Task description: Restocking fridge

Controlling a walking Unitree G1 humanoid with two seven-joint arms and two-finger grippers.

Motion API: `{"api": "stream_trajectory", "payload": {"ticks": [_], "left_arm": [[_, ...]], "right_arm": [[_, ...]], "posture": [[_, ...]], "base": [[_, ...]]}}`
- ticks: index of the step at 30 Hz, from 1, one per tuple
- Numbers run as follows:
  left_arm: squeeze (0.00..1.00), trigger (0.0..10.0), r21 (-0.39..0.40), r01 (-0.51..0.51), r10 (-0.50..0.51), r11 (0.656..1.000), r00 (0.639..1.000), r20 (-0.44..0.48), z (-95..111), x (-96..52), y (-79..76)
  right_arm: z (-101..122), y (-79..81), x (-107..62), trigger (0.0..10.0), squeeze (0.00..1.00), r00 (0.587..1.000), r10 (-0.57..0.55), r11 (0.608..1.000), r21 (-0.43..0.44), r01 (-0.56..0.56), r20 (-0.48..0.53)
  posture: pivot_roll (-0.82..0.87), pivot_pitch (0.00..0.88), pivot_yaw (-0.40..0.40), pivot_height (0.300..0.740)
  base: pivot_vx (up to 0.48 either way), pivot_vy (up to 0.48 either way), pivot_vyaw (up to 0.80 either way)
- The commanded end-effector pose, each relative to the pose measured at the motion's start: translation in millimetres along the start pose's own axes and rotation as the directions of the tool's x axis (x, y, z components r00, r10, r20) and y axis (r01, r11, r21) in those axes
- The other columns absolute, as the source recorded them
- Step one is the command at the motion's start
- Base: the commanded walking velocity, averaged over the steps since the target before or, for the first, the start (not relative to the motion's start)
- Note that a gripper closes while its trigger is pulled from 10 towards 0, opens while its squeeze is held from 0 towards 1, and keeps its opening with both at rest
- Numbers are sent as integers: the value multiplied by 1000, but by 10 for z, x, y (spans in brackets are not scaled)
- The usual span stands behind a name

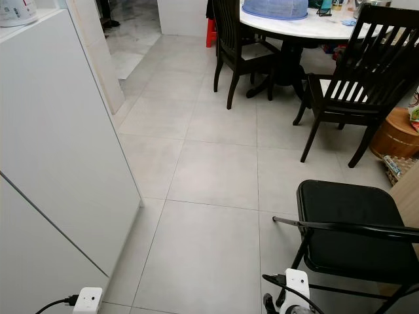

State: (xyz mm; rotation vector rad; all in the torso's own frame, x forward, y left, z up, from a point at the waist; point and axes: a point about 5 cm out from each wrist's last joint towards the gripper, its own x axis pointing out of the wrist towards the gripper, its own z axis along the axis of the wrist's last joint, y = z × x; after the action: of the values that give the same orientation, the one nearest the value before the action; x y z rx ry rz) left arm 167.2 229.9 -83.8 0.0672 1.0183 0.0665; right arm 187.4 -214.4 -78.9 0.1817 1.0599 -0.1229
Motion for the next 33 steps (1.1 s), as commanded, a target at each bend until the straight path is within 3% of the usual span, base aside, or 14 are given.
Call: {"api": "stream_trajectory", "payload": {"ticks": [1,33], "left_arm": [[0,10000,-28,-4,3,1000,1000,-21,-64,-6,-8],[0,10000,-31,-1,-1,1000,999,-49,-109,-9,-26]], "right_arm": [[42,-15,-2,10000,0,1000,-1,999,-34,2,5],[-16,-12,-5,10000,0,1000,20,998,-53,-21,-17]], "posture": [[56,0,-29,740],[39,0,-23,740]], "base": [[0,0,800],[0,0,800]]}}
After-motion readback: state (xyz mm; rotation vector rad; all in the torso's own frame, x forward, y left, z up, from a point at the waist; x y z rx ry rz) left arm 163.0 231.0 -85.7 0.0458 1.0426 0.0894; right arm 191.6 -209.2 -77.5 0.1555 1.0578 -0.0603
